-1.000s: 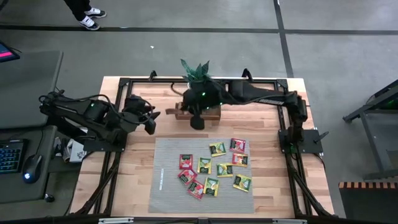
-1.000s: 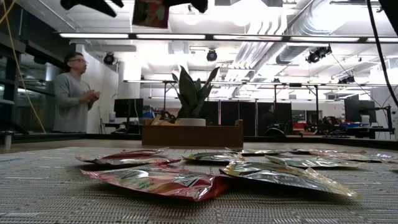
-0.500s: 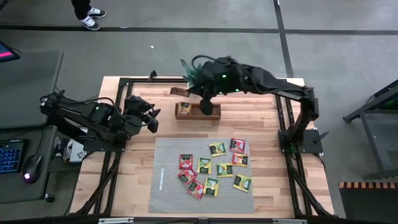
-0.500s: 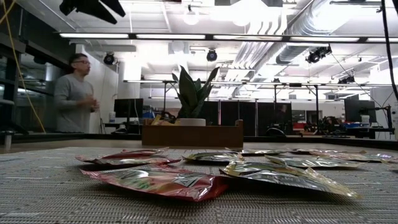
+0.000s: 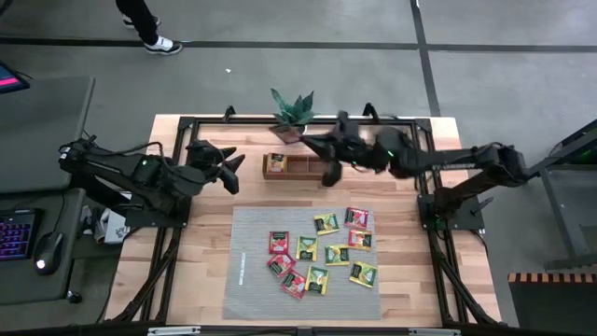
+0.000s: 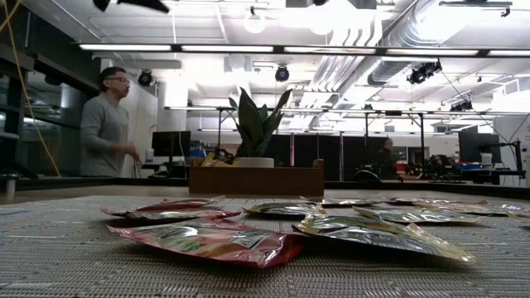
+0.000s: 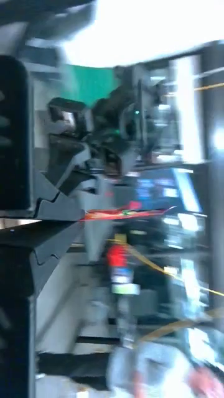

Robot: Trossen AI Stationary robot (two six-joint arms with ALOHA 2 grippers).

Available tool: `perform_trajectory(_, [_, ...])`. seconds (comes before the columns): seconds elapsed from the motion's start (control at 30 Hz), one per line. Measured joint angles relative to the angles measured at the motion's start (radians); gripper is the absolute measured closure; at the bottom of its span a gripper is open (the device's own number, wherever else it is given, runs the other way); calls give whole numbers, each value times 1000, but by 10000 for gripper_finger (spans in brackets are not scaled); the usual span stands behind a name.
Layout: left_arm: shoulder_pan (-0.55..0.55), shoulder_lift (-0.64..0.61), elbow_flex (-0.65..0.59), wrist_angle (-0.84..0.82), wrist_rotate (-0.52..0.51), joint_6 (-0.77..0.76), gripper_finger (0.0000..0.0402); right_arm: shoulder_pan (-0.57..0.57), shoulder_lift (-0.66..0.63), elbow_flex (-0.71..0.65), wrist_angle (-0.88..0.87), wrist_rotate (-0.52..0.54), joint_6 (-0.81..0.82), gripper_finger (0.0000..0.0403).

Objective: Pick & Place Tea
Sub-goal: Put the red tea bag into the middle section of the wooden organizer

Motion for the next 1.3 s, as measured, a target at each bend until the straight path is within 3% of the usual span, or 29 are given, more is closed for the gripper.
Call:
perform_trajectory(0.13, [7, 0, 0, 158, 32, 122, 232, 42, -22, -215, 366, 72, 31, 403])
perform_trajectory(0.23, [52, 10, 0, 298, 158, 215, 232, 71, -18, -290, 490, 87, 41, 403])
perform_trajectory(0.37, [138, 66, 0, 489, 364, 334, 232, 110, -10, -327, 560, 101, 35, 403])
perform_trajectory(0.53, [242, 138, 0, 660, 672, 353, 232, 129, -10, -328, 573, 54, 35, 403])
perform_trajectory(0.6, [265, 168, -1, 704, 737, 352, 232, 141, -10, -328, 572, 56, 21, 403])
perform_trajectory(0.83, [268, 190, -2, 856, 818, 369, 232, 162, -18, -328, 566, 46, 30, 403])
perform_trajectory(1.07, [268, 190, -1, 873, 914, 365, 232, 163, -18, -328, 543, 20, 59, 403])
perform_trajectory(1.3, [268, 204, -1, 886, 920, 361, 232, 163, -18, -328, 531, 1, 77, 403])
